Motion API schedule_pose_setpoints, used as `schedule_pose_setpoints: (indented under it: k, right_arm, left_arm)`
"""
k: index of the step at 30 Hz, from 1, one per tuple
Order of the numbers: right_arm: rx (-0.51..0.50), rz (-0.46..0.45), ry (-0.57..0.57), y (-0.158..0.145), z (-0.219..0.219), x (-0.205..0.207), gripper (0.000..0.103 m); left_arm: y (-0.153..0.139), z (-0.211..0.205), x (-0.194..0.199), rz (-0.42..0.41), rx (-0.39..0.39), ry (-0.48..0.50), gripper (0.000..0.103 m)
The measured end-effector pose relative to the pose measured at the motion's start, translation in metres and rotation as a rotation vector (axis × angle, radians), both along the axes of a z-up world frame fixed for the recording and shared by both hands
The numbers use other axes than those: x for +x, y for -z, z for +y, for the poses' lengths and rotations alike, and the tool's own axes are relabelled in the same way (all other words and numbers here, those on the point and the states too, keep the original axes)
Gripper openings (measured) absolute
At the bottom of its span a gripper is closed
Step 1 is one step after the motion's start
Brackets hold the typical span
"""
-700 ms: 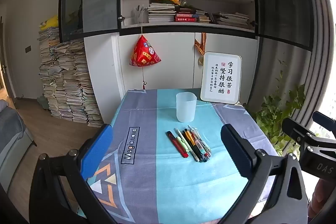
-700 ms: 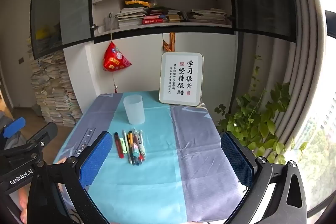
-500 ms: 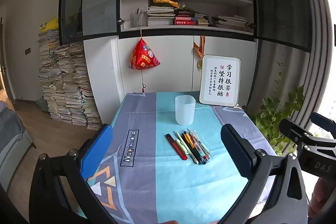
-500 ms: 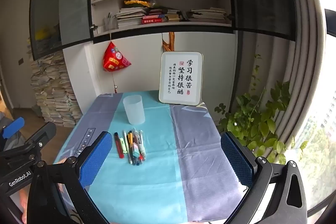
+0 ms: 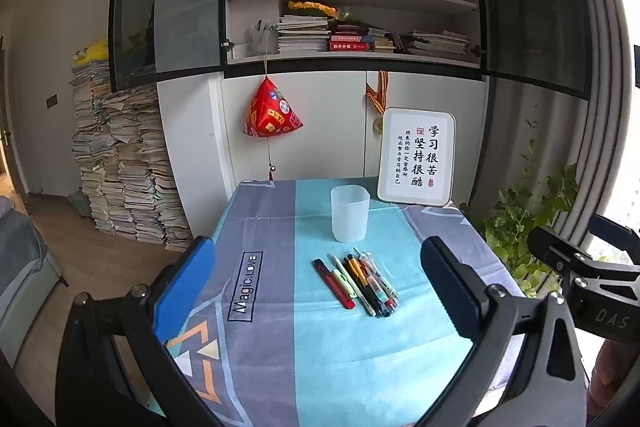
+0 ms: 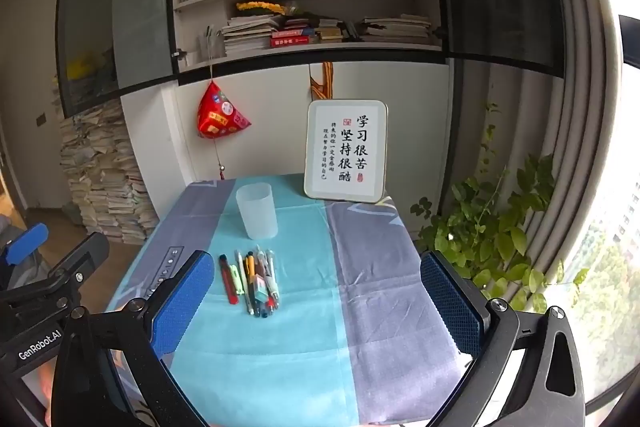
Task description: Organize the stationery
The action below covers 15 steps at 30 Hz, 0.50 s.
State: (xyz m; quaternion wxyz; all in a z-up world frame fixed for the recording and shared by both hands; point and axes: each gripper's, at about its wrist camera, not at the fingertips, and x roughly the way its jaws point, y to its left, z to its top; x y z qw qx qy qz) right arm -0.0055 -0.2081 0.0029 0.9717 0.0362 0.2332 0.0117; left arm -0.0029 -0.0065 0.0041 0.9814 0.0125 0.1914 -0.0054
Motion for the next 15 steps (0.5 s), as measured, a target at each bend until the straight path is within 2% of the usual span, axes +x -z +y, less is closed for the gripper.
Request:
schedule_pose_setpoints:
  k: [15]
  right_arm:
    - [0.002, 0.011, -0.005, 0.0054, 0.0034, 0.0093, 0.103]
  left_arm:
    - [0.0009, 0.0004, 0.0095, 0.019, -0.004, 0.002, 0.102]
